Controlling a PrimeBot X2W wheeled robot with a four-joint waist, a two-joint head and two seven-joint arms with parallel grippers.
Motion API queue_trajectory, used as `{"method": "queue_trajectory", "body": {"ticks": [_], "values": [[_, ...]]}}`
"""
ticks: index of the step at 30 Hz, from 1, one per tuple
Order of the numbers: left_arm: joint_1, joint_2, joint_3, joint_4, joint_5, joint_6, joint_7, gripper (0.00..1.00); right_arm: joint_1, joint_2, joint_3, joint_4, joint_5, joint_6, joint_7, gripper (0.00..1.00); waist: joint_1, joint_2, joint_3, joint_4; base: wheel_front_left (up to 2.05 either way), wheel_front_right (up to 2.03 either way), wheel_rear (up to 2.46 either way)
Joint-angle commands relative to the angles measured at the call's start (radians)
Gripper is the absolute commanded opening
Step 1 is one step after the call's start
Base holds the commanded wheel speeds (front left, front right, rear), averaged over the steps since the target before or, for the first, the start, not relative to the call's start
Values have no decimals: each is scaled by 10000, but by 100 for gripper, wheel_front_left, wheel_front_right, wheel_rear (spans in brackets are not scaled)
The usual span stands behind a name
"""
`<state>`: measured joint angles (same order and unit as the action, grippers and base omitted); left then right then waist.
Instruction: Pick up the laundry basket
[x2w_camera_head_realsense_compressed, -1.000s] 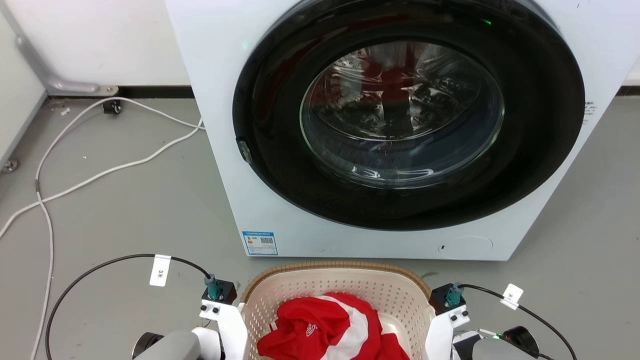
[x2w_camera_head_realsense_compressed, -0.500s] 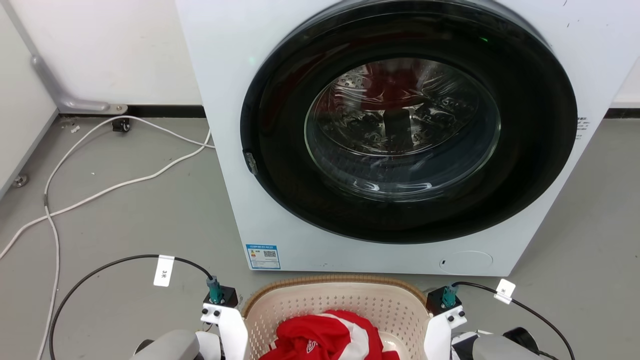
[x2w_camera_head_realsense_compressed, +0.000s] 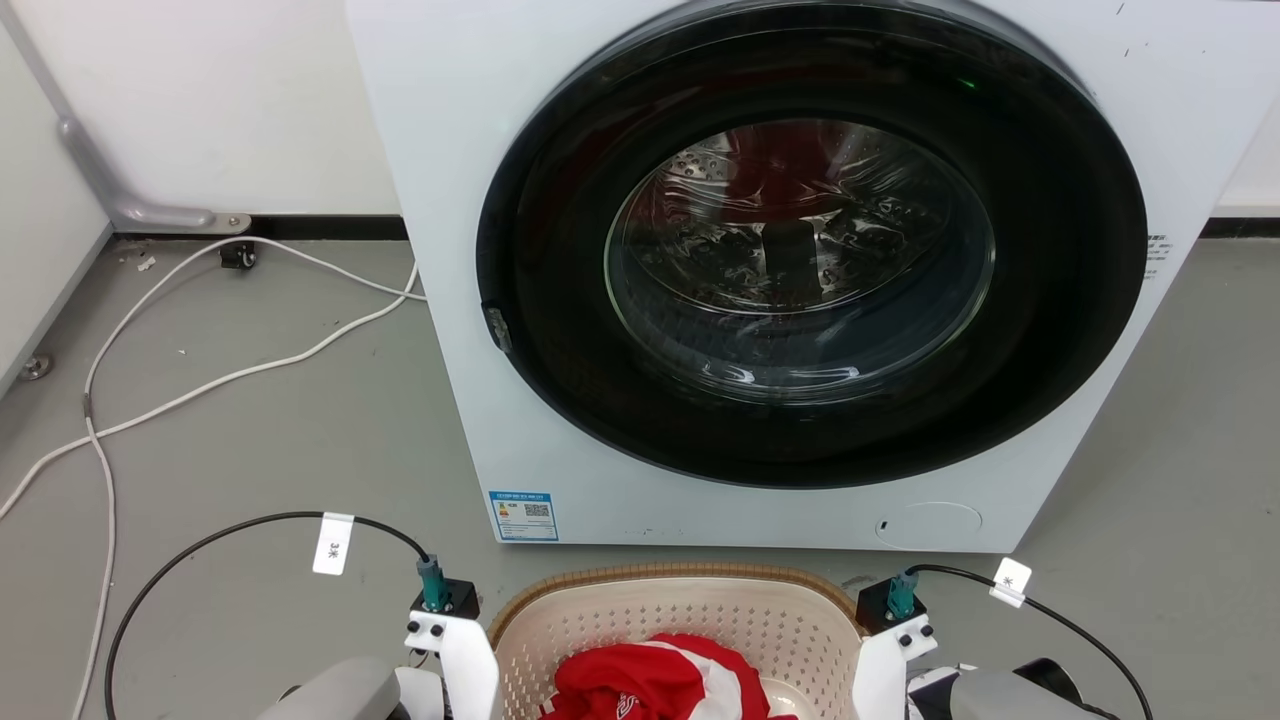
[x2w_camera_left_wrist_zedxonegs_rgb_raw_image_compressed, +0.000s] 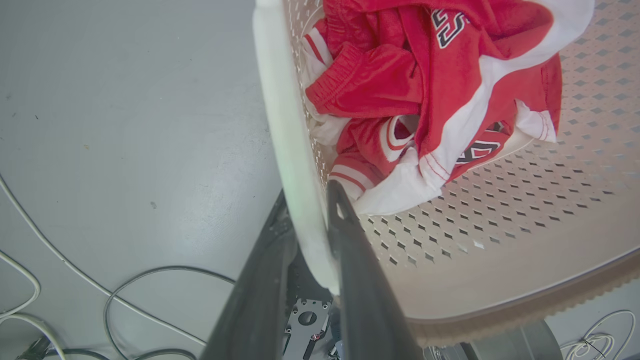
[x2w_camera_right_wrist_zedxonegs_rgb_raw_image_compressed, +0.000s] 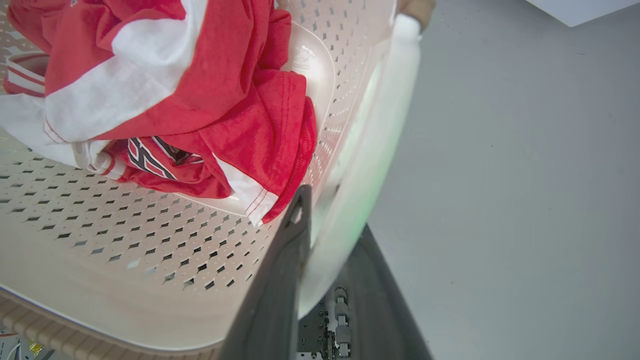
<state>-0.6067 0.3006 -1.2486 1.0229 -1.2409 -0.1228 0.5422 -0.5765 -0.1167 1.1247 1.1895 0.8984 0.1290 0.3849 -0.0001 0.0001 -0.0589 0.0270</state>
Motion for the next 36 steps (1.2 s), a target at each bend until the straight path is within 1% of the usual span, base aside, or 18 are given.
{"method": "queue_trajectory", "body": {"ticks": [1,19,36], "values": [[-148,-129,-87,-149,20,-131,44,0,-261,48,72,-95,29,32,-37,0,1,-1,11,10,0,0,0],[-202,-106,-282,-215,-153,-132,131,0,-366,27,810,-6,766,32,-184,0,1,-1,59,78,0,0,0],[-175,-90,-331,-254,-159,-132,141,0,-374,32,1217,75,1210,32,-180,0,1,-1,92,68,0,0,0]]}}
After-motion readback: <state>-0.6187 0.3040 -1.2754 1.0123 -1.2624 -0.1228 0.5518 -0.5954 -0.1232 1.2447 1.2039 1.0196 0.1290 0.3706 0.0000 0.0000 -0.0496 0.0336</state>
